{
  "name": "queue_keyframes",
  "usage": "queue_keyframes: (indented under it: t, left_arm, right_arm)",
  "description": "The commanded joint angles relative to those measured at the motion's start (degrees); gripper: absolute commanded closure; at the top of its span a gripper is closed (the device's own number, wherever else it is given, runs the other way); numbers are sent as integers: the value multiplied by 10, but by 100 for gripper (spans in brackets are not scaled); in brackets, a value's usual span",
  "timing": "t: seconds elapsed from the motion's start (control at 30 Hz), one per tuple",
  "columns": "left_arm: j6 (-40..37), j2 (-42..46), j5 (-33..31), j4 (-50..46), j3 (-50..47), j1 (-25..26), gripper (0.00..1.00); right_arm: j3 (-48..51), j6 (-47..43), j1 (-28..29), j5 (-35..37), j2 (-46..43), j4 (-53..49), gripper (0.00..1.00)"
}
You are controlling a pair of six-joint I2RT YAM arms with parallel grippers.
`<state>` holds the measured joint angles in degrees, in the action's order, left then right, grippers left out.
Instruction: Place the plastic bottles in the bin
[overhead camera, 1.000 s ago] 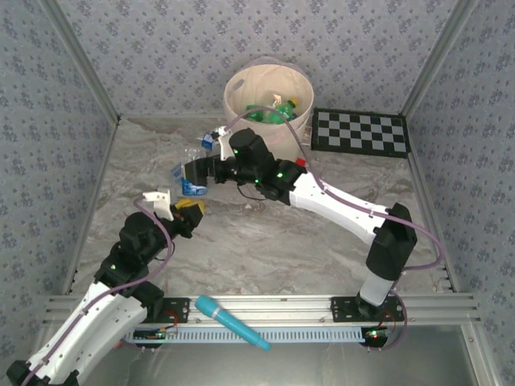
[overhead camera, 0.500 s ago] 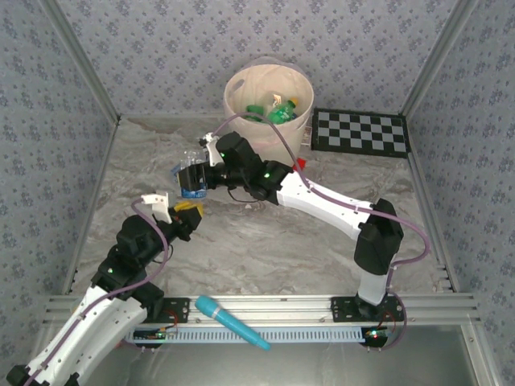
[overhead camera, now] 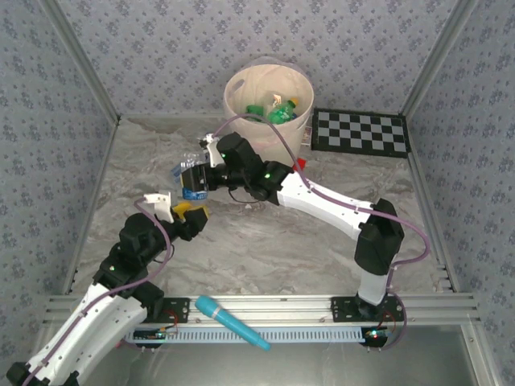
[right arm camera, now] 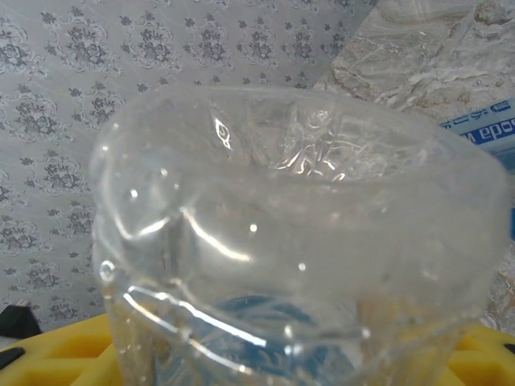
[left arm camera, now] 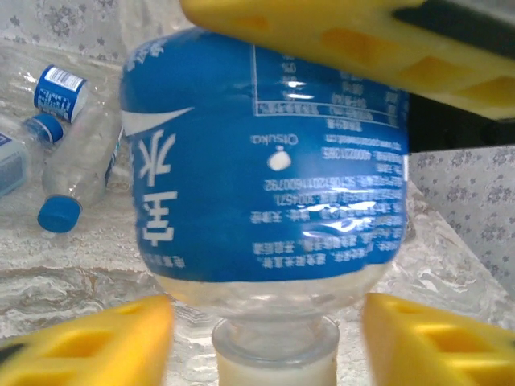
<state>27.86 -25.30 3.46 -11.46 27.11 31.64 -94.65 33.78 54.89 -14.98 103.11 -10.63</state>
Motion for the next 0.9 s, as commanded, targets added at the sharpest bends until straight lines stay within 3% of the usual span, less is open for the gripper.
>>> queue_keyframes:
  t: [0.0,0.07,0.47,0.77,0.87]
  left_arm:
    - [5,3,-5,7,31,3,7]
    - [5,5,-9,0,37,3,1]
    - [6,10,-26,-34,50,3,0]
    - [12,13,-25,-41,55,2,1]
    - [12,18,-25,-55,62,3,0]
  right_arm:
    - [1,-13,-12,11,-43,-9,40]
    - [2,-18,-23,21,-55,-21,40]
    - [-35,-111,-114,171,-139,-90,41]
    - [-148,-282,-135,337,-124,-106,40]
    - [-173,-331,-141,353,-107,-93,39]
